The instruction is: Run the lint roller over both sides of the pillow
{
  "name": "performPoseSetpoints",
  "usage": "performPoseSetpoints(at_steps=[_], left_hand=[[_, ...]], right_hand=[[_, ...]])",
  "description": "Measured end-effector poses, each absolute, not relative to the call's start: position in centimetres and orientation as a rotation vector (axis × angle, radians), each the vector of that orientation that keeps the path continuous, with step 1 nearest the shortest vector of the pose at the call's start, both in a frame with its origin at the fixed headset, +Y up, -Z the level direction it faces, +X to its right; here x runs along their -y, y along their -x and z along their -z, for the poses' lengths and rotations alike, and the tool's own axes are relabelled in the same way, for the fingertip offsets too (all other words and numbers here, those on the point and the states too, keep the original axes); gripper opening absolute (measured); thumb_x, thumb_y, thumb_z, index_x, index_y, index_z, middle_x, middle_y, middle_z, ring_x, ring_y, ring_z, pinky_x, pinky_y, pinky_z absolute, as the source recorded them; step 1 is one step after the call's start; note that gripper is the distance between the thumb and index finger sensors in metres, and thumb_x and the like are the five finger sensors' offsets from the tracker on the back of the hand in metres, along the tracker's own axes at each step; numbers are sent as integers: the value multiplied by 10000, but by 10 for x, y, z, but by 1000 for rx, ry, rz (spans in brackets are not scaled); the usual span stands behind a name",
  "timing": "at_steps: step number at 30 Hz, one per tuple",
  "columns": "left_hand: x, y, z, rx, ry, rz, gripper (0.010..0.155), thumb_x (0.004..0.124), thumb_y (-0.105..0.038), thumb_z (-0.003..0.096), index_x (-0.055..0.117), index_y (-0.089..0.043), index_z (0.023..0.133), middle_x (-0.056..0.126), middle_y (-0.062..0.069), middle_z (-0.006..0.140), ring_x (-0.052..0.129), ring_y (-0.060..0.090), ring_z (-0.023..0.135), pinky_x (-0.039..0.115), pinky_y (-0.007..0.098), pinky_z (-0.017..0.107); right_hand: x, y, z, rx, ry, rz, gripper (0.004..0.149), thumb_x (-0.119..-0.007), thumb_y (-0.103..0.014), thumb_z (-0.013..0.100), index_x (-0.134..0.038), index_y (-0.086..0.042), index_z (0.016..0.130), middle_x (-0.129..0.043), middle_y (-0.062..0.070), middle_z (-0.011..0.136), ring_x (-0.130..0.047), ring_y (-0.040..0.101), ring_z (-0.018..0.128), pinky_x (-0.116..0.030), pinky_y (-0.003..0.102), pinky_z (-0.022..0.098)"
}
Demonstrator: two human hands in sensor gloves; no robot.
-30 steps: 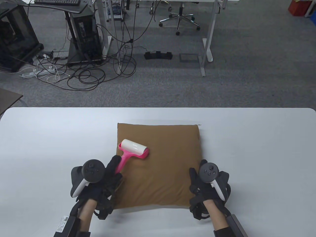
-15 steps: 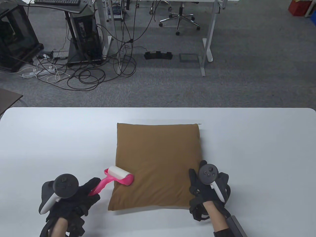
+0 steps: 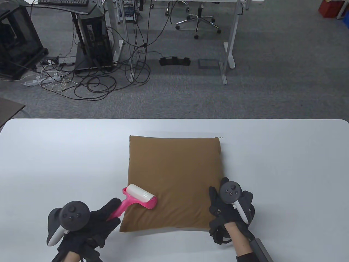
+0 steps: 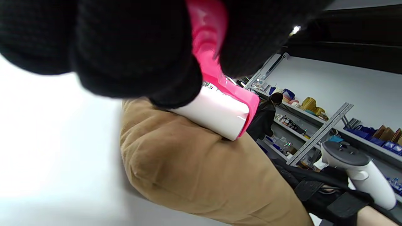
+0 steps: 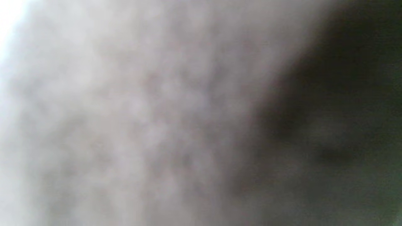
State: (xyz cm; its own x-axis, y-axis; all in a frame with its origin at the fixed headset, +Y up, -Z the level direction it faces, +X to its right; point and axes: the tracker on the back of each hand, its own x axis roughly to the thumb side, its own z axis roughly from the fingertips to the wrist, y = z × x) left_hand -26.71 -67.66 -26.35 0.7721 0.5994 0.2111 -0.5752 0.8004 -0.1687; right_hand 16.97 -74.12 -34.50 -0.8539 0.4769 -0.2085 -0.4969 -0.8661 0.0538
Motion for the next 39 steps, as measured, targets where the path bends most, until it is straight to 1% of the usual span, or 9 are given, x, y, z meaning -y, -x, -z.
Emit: performPoseSetpoints(at_steps=[5, 9, 13, 16, 23, 27, 31, 35, 39], left_hand=[[677, 244, 280, 243, 55, -627, 646, 848, -402, 475, 607, -194, 1036, 1063, 58, 582, 1023, 171, 171, 879, 515, 330], [673, 221, 300, 221, 26, -614, 638, 817, -408, 488, 587, -195, 1043, 1029, 49, 555, 995, 185, 200, 847, 544, 385], [667, 196, 321, 199, 18, -536, 637, 783, -405, 506, 536, -211, 1060, 999, 60, 600, 982, 200, 243, 820, 560, 419], [668, 176, 335, 169, 49, -471, 652, 730, -411, 524, 459, -204, 1080, 954, 83, 689, 980, 220, 324, 790, 578, 470], [675, 144, 362, 64, 179, -282, 707, 663, -413, 557, 210, -355, 1096, 753, 97, 932, 908, 223, 542, 702, 582, 581], [678, 138, 372, 27, 201, -284, 715, 655, -411, 563, 172, -377, 1089, 730, 81, 953, 893, 228, 561, 684, 574, 611], [679, 139, 373, 29, 188, -268, 720, 667, -429, 558, 184, -386, 1090, 765, 42, 927, 902, 211, 533, 701, 562, 598], [677, 147, 367, 60, 113, -302, 726, 752, -474, 516, 341, -335, 1098, 922, 24, 740, 947, 219, 446, 741, 569, 554], [677, 164, 353, 133, 64, -353, 706, 795, -440, 490, 443, -271, 1078, 976, 40, 644, 972, 238, 365, 770, 583, 502]], right_hand=[[741, -170, 345, -147, 257, -2613, 697, -438, -488, 611, -245, -61, 1128, -616, 371, 1022, -892, 502, 686, -766, 605, 444], [741, -170, 346, -151, 257, -2608, 700, -439, -490, 610, -244, -62, 1128, -616, 371, 1022, -892, 501, 686, -766, 605, 444], [741, -171, 346, -156, 258, -2603, 700, -438, -493, 610, -243, -64, 1128, -615, 372, 1022, -892, 501, 686, -766, 604, 445], [741, -171, 347, -160, 257, -2600, 700, -439, -495, 610, -246, -64, 1127, -614, 372, 1022, -891, 502, 686, -766, 604, 445], [741, -171, 347, -166, 256, -2604, 702, -438, -498, 610, -246, -65, 1128, -614, 371, 1023, -891, 500, 688, -765, 604, 446], [741, -171, 348, -172, 255, -2601, 705, -437, -499, 610, -239, -65, 1130, -613, 373, 1023, -890, 500, 688, -763, 605, 448], [741, -171, 348, -174, 253, -2603, 704, -437, -499, 610, -242, -65, 1129, -611, 373, 1024, -889, 500, 690, -764, 604, 448], [741, -171, 348, -172, 252, -2604, 704, -437, -498, 610, -242, -64, 1128, -611, 373, 1024, -889, 503, 689, -763, 605, 448], [741, -171, 348, -174, 251, -2600, 704, -438, -499, 610, -240, -66, 1129, -610, 373, 1024, -888, 503, 690, -763, 606, 448]])
